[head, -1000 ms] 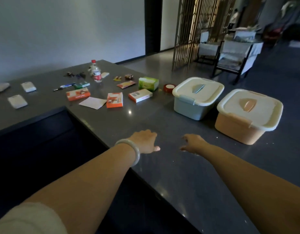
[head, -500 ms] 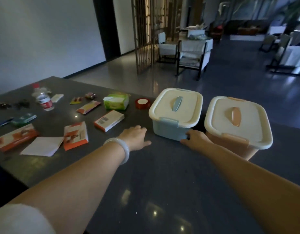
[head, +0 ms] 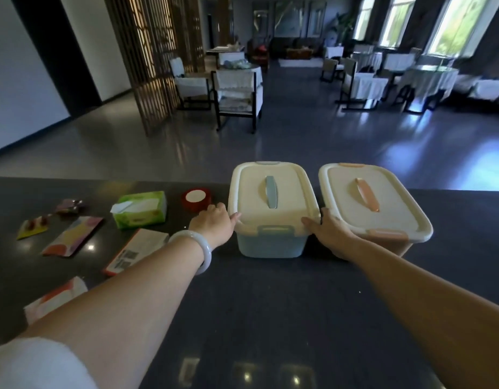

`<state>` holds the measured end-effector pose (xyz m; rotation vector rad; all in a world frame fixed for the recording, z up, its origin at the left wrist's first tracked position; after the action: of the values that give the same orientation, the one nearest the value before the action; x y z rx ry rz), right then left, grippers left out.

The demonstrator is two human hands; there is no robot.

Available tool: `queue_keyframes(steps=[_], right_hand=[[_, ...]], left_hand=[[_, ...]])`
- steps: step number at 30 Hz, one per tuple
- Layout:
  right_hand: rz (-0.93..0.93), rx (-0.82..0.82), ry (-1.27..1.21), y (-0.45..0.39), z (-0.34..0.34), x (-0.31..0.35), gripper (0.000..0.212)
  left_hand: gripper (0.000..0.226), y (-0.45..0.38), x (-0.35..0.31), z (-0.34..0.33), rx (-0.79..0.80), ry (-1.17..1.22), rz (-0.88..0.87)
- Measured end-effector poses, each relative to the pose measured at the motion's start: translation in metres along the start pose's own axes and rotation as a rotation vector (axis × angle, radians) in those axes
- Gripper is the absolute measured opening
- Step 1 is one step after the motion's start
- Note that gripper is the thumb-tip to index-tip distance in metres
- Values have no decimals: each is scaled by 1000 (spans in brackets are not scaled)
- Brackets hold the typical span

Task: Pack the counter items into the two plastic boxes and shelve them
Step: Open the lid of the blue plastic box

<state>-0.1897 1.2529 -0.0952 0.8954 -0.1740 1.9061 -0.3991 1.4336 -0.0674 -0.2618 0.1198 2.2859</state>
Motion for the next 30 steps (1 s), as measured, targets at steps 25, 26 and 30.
queue_keyframes(steps=[25,26,30], right_hand=[[-60,-110,105,-47,-21,29,55],[-54,-109,106,-39,-21,28,53],[-27,-115,120,-6,-27,21,49]], left_hand=[[53,-50,6,-47,-150,690,268],[52,-43,6,-47,-152,691,268],[52,-8,10,-46,-159,680,299]])
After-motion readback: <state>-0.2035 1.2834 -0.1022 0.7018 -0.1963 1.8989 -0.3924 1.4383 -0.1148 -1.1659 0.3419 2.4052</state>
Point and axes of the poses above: each hand's wrist, its own y-axis away from the middle knuckle, its own z-axis out of the back of the hand, x = y × z, the point moved 6 cm from there along -y, towards the middle knuckle, and after that the axes turned 11 degrees about -z, right-handed, at the moved point
